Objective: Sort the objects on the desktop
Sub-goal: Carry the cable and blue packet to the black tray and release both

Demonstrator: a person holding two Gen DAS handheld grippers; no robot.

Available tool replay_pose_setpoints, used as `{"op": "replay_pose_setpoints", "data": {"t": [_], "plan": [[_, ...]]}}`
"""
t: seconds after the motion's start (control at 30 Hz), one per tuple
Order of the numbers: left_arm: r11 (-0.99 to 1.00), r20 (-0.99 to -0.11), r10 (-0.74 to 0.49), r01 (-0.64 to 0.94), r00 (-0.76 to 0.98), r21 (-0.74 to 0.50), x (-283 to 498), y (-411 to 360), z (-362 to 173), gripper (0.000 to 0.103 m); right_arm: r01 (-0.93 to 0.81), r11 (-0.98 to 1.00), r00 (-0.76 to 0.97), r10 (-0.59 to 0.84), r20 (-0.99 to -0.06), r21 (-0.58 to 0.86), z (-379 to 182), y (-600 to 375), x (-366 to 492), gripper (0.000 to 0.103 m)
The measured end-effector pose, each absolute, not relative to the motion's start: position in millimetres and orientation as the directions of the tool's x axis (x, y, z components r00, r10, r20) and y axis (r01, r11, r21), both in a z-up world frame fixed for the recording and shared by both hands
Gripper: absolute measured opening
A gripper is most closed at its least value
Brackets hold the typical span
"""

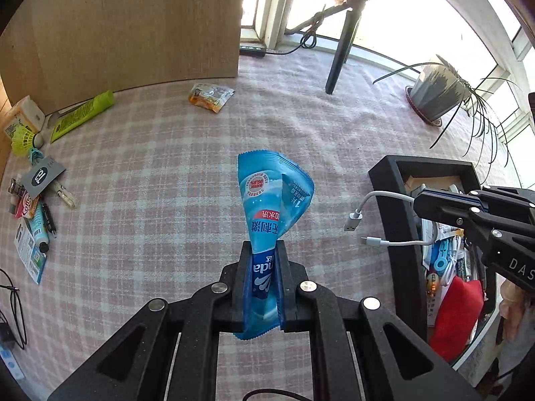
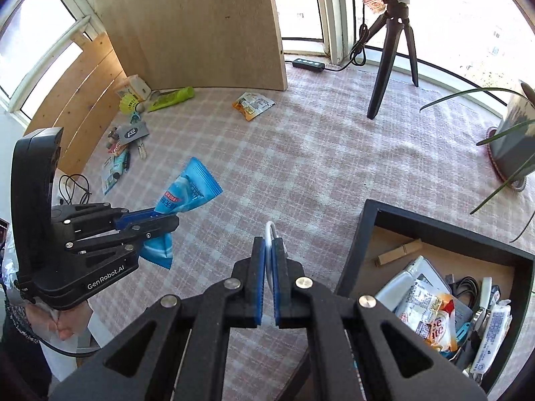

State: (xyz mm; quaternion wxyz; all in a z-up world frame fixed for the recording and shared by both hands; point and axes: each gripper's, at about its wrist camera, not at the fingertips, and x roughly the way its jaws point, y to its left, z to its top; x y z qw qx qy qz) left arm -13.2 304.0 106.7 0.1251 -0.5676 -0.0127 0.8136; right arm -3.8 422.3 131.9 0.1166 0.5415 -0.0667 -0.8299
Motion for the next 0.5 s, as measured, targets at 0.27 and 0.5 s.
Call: {"op": "replay_pose_setpoints", "data": {"t": [0.27,0.5], "plan": [[-0.933,-0.892,0.295,-0.306,-0.343,-0.191,-7,375,142,0.010,0.018,-0.971,-0.472,-0.218,-0.854,0.238,170,497,30,0.004],[-0.889,-0.882,0.356,-0.402,-0.309,-0.218,0,437,154,0.010,-0.100,-0.968,-0.500,-0.151,-0.853,0.230,180,559,66,0.004]]}}
